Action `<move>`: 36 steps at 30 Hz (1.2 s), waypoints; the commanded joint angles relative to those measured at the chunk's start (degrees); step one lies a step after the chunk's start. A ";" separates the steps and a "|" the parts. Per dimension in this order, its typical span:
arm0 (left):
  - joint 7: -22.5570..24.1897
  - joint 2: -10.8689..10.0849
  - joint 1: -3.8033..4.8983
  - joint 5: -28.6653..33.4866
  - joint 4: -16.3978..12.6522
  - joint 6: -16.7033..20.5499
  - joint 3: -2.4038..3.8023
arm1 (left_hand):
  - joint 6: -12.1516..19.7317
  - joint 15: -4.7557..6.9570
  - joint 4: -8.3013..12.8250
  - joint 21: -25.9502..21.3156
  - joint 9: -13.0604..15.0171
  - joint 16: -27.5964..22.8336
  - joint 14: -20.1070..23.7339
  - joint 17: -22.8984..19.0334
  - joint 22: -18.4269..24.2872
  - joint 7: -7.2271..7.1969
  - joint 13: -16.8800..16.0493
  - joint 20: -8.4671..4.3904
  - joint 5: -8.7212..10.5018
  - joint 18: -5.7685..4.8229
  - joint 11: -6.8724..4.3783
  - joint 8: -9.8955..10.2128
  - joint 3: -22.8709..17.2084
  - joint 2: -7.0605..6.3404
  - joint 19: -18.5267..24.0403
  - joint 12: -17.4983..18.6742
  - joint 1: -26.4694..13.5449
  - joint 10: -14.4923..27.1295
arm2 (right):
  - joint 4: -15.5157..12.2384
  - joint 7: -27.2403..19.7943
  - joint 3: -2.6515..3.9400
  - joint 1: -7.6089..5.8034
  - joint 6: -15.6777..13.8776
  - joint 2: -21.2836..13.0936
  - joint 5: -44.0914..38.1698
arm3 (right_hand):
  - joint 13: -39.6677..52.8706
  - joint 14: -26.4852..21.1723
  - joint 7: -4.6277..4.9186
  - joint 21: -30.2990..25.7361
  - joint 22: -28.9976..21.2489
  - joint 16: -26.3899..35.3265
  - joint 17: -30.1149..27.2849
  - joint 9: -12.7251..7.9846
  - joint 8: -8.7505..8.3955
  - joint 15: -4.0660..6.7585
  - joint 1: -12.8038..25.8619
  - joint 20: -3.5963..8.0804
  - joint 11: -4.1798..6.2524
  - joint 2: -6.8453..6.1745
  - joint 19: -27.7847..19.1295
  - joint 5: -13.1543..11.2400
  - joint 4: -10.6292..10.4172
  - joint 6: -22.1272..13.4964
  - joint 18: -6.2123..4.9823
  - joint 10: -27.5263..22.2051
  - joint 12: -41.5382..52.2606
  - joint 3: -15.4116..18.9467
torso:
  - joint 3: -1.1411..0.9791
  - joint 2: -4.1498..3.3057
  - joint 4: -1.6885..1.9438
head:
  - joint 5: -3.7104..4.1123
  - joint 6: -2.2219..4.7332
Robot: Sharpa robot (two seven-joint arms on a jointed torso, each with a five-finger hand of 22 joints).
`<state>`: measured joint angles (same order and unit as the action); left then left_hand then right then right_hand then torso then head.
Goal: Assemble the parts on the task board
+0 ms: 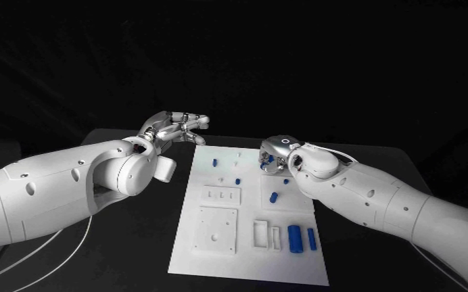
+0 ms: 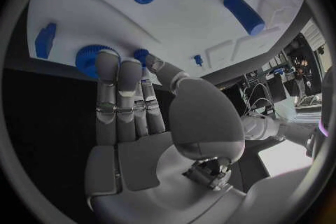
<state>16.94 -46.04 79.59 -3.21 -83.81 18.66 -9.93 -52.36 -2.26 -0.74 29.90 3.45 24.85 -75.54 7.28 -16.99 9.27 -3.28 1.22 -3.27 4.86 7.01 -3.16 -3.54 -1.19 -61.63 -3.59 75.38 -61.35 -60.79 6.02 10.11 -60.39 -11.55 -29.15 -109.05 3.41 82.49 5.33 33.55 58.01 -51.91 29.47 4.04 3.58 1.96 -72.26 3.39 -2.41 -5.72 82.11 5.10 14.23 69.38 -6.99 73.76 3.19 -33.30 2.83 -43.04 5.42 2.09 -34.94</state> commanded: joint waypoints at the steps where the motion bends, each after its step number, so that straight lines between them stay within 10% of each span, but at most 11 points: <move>1: 0.15 0.06 0.05 -0.30 -0.11 -0.68 0.05 | 0.23 -0.04 0.34 0.33 0.05 0.28 0.48 -0.04 0.03 -0.06 -0.08 0.09 -0.31 -0.19 0.09 -0.28 -0.01 0.34 0.48 0.09 -0.24 0.37 | 0.08 1.19 -0.04 0.17 -0.75 0.14 -1.68 | 0.14 -0.10 0.00 0.57 1.27 -0.17 0.20 -0.01 0.05 0.43 -0.88 0.37 0.00 0.25 -0.19 -0.34 -0.16 0.69 0.47 0.75 0.14 -0.40 | 0.09 -0.09 -0.18 | -0.03 0.12; 18: 0.04 0.06 0.08 -0.31 -0.10 -0.61 0.06 | 0.45 -0.05 0.46 0.45 0.04 0.29 0.49 -0.09 0.10 -0.03 -0.08 0.10 -0.24 -0.18 0.12 -0.27 0.01 0.34 0.54 0.09 -0.16 0.48 | -1.60 4.10 -0.08 0.26 -5.18 0.45 -3.58 | 0.14 -0.17 -0.09 0.37 6.08 -0.06 0.66 -0.01 0.03 0.54 -1.38 0.50 0.00 -0.86 0.03 2.15 0.71 1.03 0.19 1.47 0.15 -3.08 | 0.16 -0.15 -0.03 | -0.18 0.27; 36: 0.14 0.56 0.10 -0.73 0.18 -0.51 0.12 | 0.58 -0.08 0.62 0.56 0.04 0.29 0.51 -0.13 0.15 0.01 -0.08 0.12 -0.27 -0.16 0.20 -0.27 0.02 0.39 0.58 0.10 -0.08 0.79 | -2.06 9.10 -0.05 -0.71 -12.72 3.90 -6.22 | 0.13 -0.14 -0.20 -0.32 8.62 -0.36 0.70 -0.02 0.04 0.65 -1.69 0.57 0.17 -1.83 0.96 -0.62 -1.16 1.36 0.48 1.61 0.15 -3.28 | 0.40 -0.30 0.19 | -0.74 0.88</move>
<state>16.73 -45.66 79.62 -3.52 -83.57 18.67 -9.88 -52.37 -2.26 -0.44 30.16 3.45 24.85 -75.54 7.22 -16.92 9.27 -3.27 1.43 -3.27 4.87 7.18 -3.16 -3.53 -1.20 -61.43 -3.59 75.39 -61.10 -63.05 13.42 10.07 -61.07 -21.76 -25.48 -113.64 3.50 82.30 5.09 33.48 66.58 -51.90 30.21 4.00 3.48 2.15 -73.97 3.93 -2.14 -7.18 82.86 4.66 13.42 70.44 -6.10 75.06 3.22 -36.61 3.17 -43.29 5.56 1.35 -34.18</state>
